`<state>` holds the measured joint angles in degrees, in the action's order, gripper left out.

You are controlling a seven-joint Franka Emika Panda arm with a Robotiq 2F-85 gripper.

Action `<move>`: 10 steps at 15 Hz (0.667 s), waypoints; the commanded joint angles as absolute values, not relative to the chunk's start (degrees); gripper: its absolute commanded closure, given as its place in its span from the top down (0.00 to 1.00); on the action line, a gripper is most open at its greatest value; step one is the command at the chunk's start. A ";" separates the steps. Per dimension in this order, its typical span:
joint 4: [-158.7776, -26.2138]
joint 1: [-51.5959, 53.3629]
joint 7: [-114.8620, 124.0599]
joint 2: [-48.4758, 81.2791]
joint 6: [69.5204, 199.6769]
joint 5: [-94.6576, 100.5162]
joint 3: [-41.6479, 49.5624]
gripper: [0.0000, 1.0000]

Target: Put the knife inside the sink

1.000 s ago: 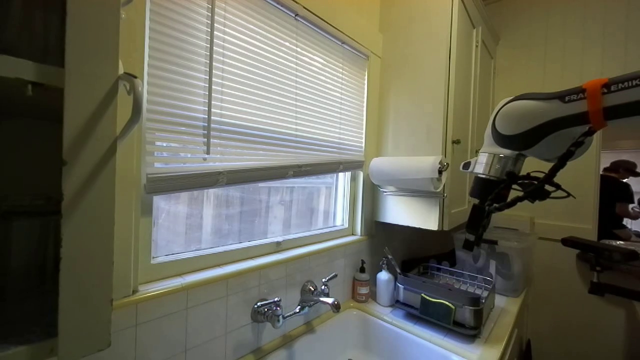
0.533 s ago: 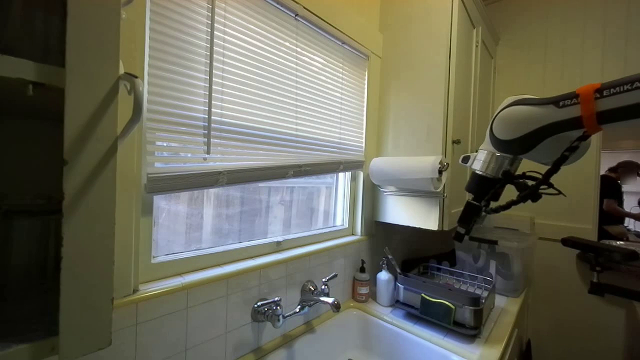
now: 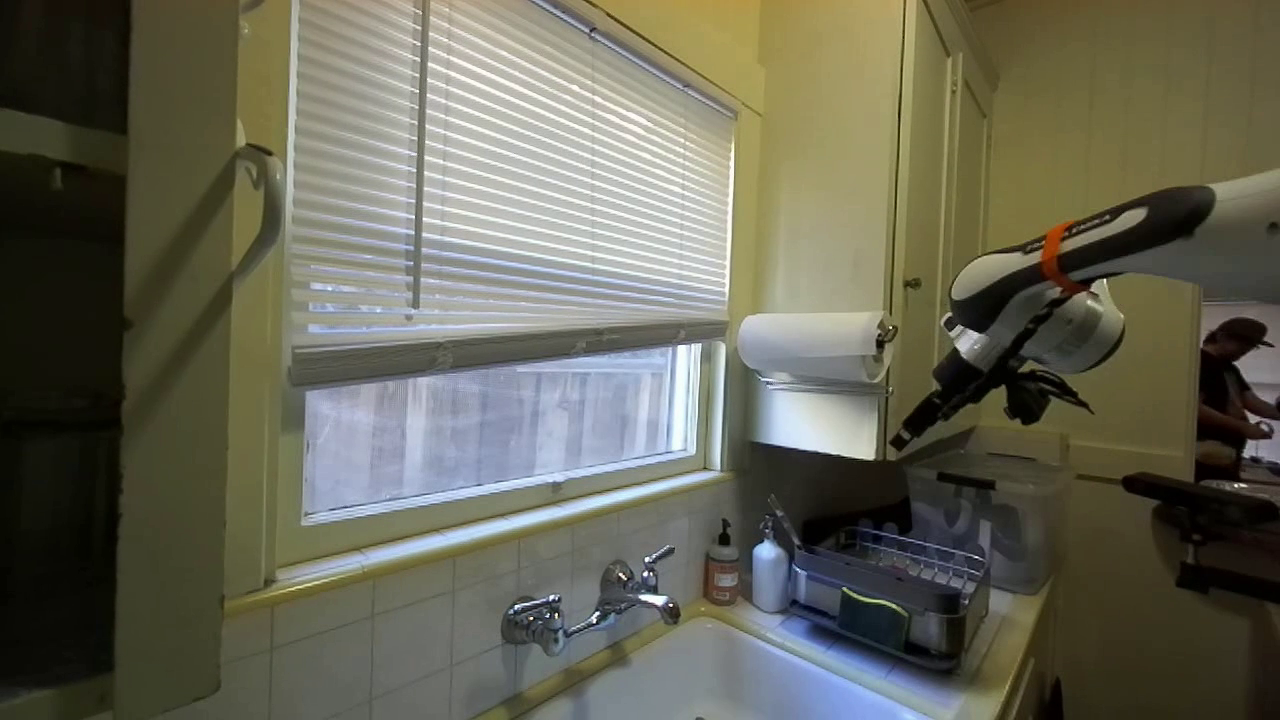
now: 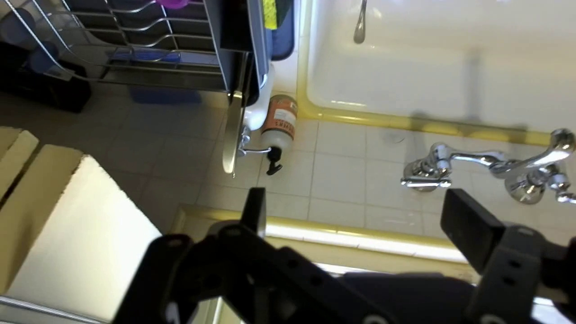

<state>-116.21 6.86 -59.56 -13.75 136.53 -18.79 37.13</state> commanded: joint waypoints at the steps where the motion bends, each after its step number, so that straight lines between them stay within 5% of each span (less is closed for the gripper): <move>1: -105.29 10.05 -63.29 0.73 135.97 -33.08 43.73 1.00; 7: -93.55 1.76 -67.52 21.70 130.13 -48.37 44.35 1.00; 8: -93.28 -6.32 -65.11 21.01 131.49 -44.55 34.88 1.00; 10: -96.47 -8.80 -64.37 17.22 134.80 -41.13 30.18 1.00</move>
<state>-96.35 -1.86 -66.39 19.07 133.21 -45.21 38.60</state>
